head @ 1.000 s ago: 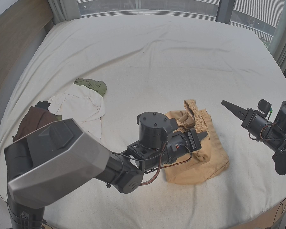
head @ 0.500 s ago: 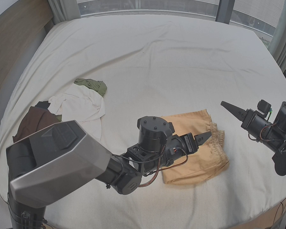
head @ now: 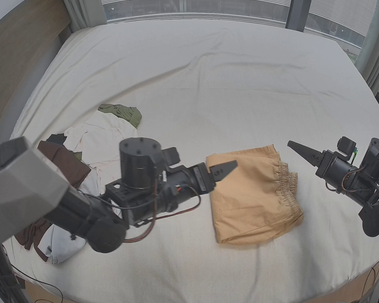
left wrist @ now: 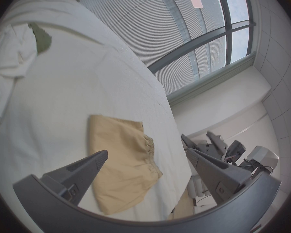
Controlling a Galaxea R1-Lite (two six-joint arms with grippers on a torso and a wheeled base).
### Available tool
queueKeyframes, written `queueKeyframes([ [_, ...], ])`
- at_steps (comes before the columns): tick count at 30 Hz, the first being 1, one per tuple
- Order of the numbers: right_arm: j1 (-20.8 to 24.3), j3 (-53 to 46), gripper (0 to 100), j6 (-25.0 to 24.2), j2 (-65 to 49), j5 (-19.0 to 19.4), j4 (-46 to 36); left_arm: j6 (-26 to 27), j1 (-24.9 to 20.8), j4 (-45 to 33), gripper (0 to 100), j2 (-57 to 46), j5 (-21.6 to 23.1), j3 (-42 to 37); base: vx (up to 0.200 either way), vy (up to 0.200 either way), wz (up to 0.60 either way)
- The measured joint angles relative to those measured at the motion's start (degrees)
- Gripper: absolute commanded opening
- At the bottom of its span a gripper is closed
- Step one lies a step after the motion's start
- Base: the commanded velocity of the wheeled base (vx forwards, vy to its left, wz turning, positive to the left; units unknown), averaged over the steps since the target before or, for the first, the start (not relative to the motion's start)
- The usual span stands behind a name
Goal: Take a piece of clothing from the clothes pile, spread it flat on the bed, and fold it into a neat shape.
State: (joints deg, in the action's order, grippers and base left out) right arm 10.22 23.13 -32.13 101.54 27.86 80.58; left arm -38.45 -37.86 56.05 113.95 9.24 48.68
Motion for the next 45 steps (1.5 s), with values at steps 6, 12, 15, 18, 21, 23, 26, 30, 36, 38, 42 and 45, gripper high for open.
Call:
queueKeyframes([
  [6,1.0,-0.6,100,0.1,0.1,0.0,0.0,1.4,6.4,1.1,100,-10.2,2.2,-8.2,0.000,0.000,0.00],
  [12,1.8,-1.3,100,0.6,0.3,-0.1,-0.5,5.2,14.5,1.4,100,-17.8,7.1,-15.1,0.000,0.000,0.00],
  [15,1.8,-1.4,100,1.3,0.7,-0.1,-1.2,10.7,16.7,1.5,100,-19.0,8.2,-17.1,0.000,0.000,0.00],
  [18,1.8,-1.6,100,2.1,1.2,-0.1,-2.4,17.1,18.3,1.9,100,-19.4,9.5,-20.0,0.000,0.000,0.00],
  [21,1.6,-1.8,100,2.5,1.6,-0.2,-4.2,23.4,19.1,2.8,100,-19.3,10.4,-22.9,0.000,0.000,0.00],
  [23,1.3,-1.8,100,2.9,1.7,-0.2,-6.2,27.3,19.5,3.7,100,-19.1,10.7,-24.8,0.000,0.000,0.00],
  [26,0.5,-1.9,100,4.4,1.9,-0.2,-9.5,31.5,19.7,5.8,100,-18.6,11.1,-27.3,0.000,0.000,0.00],
  [30,-1.5,-2.5,100,9.8,2.3,-0.3,-13.4,36.3,19.8,12.7,100,-16.8,11.3,-31.0,0.000,0.000,0.00],
  [36,-3.9,-2.9,100,11.6,3.9,-0.3,-15.1,38.3,19.9,25.0,100,-12.3,11.5,-34.3,0.000,0.000,0.00],
  [38,-4.7,-3.2,100,12.4,4.9,-0.3,-15.4,38.4,19.9,29.0,100,-10.4,11.5,-35.5,0.000,0.000,0.00],
  [42,-6.5,-3.5,100,14.0,7.6,-0.3,-15.7,38.4,19.5,32.2,100,-7.4,11.6,-37.4,0.000,0.000,0.00],
  [45,-7.9,-3.6,100,14.6,9.6,-0.3,-15.8,38.3,19.2,32.7,100,-6.0,11.8,-38.3,0.000,0.000,0.00],
])
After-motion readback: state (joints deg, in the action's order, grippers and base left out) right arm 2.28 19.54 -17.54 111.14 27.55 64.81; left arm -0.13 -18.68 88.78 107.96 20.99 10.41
